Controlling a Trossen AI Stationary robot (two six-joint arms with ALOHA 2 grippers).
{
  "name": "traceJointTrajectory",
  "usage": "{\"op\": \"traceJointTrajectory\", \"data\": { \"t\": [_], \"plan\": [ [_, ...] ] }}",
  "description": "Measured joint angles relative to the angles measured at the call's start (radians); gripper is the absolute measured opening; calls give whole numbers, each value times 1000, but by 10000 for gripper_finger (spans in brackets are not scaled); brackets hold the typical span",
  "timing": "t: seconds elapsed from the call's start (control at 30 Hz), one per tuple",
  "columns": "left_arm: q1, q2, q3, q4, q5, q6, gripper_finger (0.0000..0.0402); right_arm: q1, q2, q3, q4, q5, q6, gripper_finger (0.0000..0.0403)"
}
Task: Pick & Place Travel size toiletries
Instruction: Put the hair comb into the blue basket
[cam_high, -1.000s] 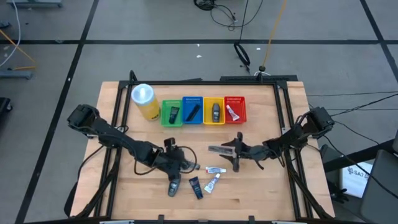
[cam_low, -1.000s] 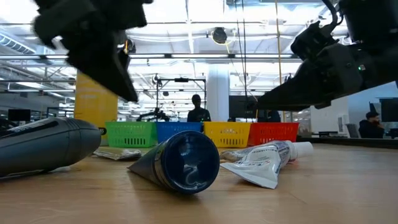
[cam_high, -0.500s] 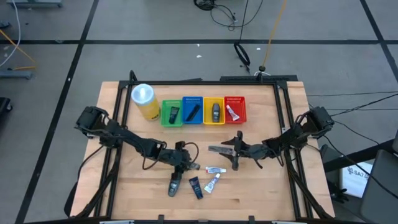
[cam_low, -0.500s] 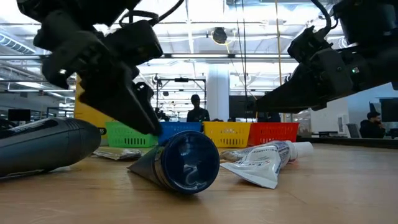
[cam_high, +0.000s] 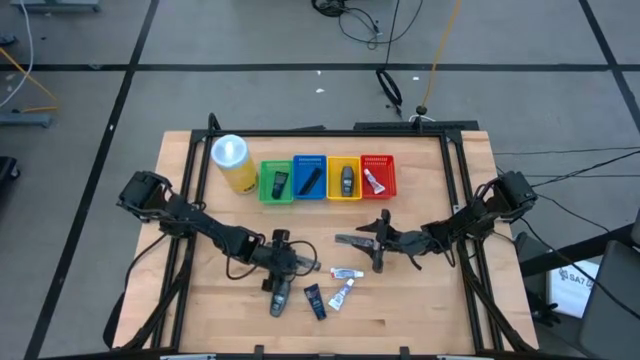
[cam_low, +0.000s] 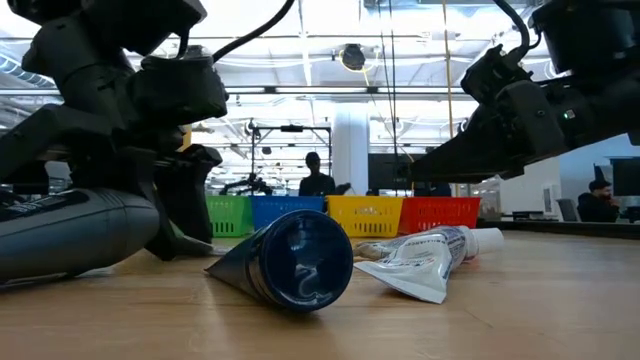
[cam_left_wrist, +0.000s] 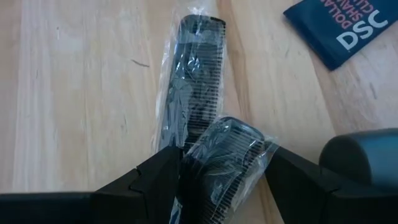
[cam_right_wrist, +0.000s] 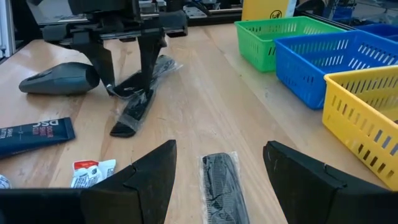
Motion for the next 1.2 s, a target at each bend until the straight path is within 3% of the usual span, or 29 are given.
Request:
{"op": "traceJointTrajectory", "data": {
  "t": [0.2,0.63,0.93,1.2],
  "plan": [
    [3,-35,-4,-21,-24,-29,230,0,0,0,0,2,0,235],
    [-6,-91,-4,-261,-60,-134,230,0,0,0,0,3,-3,235],
    [-7,-90,-34,-259,-39,-152,228,0,0,0,0,2,-3,235],
    [26,-88,-35,-257,17,-75,168,0,0,0,0,0,-1,235]
  ]
}}
